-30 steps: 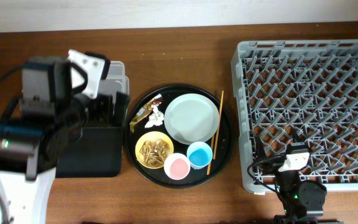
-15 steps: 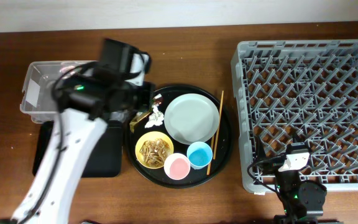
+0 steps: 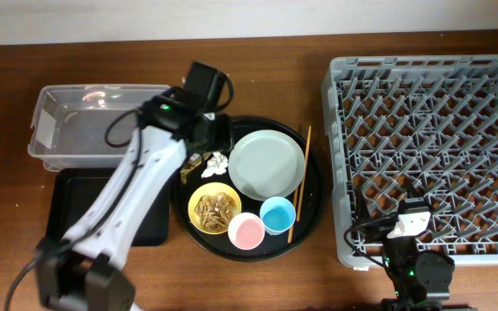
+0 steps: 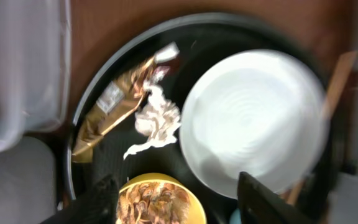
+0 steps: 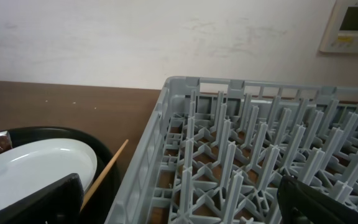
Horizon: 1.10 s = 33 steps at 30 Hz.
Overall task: Sort waste into correct bins and load items into the dishwasher rack
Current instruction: 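Reach the left gripper to the white tissue and grasp it, then carry the tissue to the clear plastic bin and release it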
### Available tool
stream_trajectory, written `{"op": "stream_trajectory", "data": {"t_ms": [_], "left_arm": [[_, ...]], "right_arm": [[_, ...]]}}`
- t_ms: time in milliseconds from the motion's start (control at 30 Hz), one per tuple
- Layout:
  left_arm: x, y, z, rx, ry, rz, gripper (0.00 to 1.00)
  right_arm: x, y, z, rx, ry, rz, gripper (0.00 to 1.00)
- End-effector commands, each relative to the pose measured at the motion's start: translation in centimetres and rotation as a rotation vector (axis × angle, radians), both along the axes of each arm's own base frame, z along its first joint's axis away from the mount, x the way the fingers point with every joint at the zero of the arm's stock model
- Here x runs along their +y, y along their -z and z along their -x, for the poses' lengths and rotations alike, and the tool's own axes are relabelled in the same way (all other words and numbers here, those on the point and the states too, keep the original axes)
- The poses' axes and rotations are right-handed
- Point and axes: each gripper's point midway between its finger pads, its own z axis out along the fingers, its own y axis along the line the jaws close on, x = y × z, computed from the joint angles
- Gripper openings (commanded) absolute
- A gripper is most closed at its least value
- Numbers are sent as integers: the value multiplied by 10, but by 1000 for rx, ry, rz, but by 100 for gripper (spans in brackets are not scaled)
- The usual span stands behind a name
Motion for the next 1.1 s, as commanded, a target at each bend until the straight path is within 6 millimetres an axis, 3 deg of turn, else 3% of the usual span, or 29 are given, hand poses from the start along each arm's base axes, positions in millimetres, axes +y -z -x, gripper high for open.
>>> {"op": "stream_trajectory", "data": {"t_ms": [0, 167, 567, 667, 767, 900, 967, 1067], "left_arm": [[4, 49, 5, 109, -42, -50, 62], [2, 81, 4, 175, -37, -82, 62], [3, 134, 3, 267, -39, -132, 59], [2, 135, 3, 268, -39, -133, 53], [2, 135, 3, 267, -39, -133, 25], [3, 135, 2, 266, -39, -133, 2], [2, 129, -3, 252, -25, -130, 1], [-3, 90, -19, 188, 16, -113, 0]], "right_arm": [[-1, 2, 0, 4, 3, -1, 98], [-1, 2, 0, 3, 3, -1, 98], [-1, 2, 0, 3, 3, -1, 98], [-1, 2, 0, 4, 3, -1, 98], [-1, 2, 0, 4, 3, -1, 98], [-1, 2, 0, 4, 3, -1, 98], [-1, 2, 0, 4, 3, -1, 98], [-1, 2, 0, 4, 3, -1, 98]]}}
